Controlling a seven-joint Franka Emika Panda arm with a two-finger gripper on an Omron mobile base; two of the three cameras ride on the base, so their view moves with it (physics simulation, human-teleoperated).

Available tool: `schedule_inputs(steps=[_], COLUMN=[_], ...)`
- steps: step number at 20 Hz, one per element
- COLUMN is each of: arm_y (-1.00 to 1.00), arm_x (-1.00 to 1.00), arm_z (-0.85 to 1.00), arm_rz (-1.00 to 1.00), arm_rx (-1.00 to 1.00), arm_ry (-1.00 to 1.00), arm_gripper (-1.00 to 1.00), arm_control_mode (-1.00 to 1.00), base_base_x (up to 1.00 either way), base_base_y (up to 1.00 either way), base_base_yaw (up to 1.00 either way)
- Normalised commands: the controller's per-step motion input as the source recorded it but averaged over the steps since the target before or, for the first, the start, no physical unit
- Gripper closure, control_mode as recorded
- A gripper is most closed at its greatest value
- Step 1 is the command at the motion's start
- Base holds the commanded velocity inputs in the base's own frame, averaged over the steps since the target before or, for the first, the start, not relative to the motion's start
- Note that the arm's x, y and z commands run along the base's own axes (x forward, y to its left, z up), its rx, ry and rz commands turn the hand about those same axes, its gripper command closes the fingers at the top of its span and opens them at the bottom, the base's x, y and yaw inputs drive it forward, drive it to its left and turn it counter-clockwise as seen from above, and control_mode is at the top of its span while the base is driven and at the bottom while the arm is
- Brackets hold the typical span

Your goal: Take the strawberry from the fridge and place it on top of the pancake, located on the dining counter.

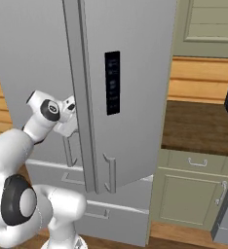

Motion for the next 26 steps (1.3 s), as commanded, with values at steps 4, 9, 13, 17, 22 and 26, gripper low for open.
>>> schedule_inputs(steps=[4, 9, 13, 17, 22, 26], arm_y=[-0.47, -0.51, -0.57, -0.57, -0.58, -0.6], arm_x=[-0.4, -0.61, -0.43, -0.38, -0.35, -0.22], arm_z=[0.15, 0.37, 0.46, 0.36, 0.27, 0.14], arm_rz=[0.0, -0.01, -0.04, -0.05, -0.04, -0.03], arm_rx=[0.0, 0.0, 0.0, 0.0, 0.0, 0.0], arm_ry=[-0.12, -0.12, -0.05, -0.03, -0.03, -0.02], arm_gripper=[-1.0, -1.0, -1.0, -1.0, -1.0, -1.0], arm_control_mode=[-1.0, -1.0, -1.0, -1.0, -1.0, -1.0], base_base_x=[0.0, 0.0, 0.0, 0.0, 0.0, 0.0], base_base_y=[0.0, 0.0, 0.0, 0.0, 0.0, 0.0], base_base_yaw=[0.0, 0.0, 0.0, 0.0, 0.0, 0.0])
